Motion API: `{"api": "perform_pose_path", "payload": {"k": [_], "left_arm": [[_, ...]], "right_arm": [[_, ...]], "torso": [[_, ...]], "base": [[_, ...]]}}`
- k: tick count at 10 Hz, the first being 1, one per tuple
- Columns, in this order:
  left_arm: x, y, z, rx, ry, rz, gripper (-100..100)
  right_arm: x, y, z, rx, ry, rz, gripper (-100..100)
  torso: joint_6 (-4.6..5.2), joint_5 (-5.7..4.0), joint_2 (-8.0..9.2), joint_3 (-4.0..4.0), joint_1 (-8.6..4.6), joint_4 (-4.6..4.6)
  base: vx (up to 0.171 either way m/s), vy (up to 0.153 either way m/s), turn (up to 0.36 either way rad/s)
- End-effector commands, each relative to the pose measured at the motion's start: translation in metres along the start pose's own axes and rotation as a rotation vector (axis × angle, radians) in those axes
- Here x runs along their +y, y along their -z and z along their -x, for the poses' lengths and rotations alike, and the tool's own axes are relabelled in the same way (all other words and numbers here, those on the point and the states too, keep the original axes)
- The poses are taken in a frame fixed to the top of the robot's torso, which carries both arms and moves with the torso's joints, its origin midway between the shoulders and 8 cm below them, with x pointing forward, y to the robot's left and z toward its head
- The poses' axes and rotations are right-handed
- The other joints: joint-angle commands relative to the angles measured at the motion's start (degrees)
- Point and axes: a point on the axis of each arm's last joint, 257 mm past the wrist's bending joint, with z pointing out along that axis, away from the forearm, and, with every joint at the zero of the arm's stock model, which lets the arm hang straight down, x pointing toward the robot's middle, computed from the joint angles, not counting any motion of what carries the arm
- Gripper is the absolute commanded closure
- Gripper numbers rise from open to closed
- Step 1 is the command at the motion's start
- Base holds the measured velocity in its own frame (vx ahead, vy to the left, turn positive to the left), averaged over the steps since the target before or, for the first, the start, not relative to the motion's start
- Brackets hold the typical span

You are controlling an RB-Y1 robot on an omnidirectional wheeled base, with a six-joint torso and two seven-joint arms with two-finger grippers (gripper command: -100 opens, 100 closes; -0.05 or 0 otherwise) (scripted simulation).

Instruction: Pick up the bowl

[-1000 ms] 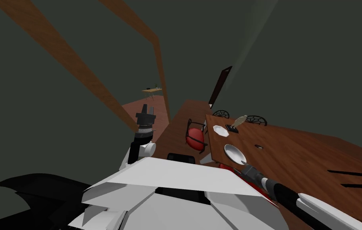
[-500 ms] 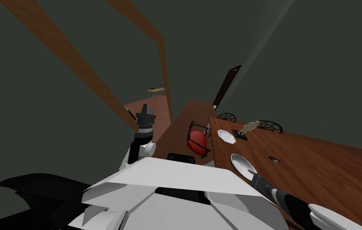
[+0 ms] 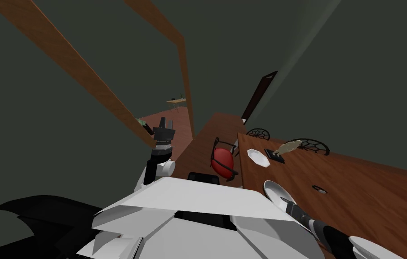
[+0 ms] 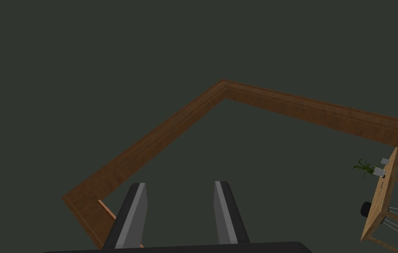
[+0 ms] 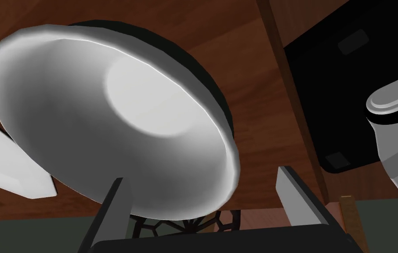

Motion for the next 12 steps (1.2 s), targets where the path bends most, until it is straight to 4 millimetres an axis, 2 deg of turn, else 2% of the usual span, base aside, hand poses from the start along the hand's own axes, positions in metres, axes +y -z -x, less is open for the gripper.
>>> {"api": "perform_pose_path", "payload": {"k": [1,4,5,6,10,11,12], "left_arm": [[0.0,0.0,0.0,0.0,0.0,0.0,0],[0.0,0.0,0.0,0.0,0.0,0.0,0],[0.0,0.0,0.0,0.0,0.0,0.0,0],[0.0,0.0,0.0,0.0,0.0,0.0,0],[0.0,0.0,0.0,0.0,0.0,0.0,0],[0.0,0.0,0.0,0.0,0.0,0.0,0],[0.0,0.0,0.0,0.0,0.0,0.0,0]], "right_arm": [[0.008,-0.006,-0.004,0.003,-0.013,-0.005,-100],[0.02,-0.016,-0.009,0.007,-0.032,-0.009,-100],[0.017,-0.014,-0.007,0.006,-0.028,-0.008,-100],[0.018,-0.014,-0.007,0.006,-0.028,-0.009,100],[0.018,-0.014,-0.008,0.007,-0.028,-0.008,100],[0.018,-0.014,-0.008,0.007,-0.028,-0.008,0],[0.01,-0.008,-0.005,0.004,-0.016,-0.006,100]], "torso": [[0.0,0.0,0.0,0.0,0.0,0.0],[0.0,-0.03,0.06,0.04,-0.1,0.02],[0.0,-0.03,0.06,0.04,-0.09,0.02],[0.01,-0.01,0.07,0.04,-0.04,0.02],[0.01,0.01,0.1,0.07,0.03,0.04],[0.01,0.03,0.11,0.08,0.04,0.05],[0.02,0.04,0.12,0.08,0.05,0.05]], "base": [[0.009,-0.015,0.086],[0.01,-0.029,0.083],[0.006,-0.013,0.011],[0.0,0.0,0.0],[-0.001,0.0,0.0],[0.0,0.0,0.0],[-0.007,0.022,-0.123]]}}
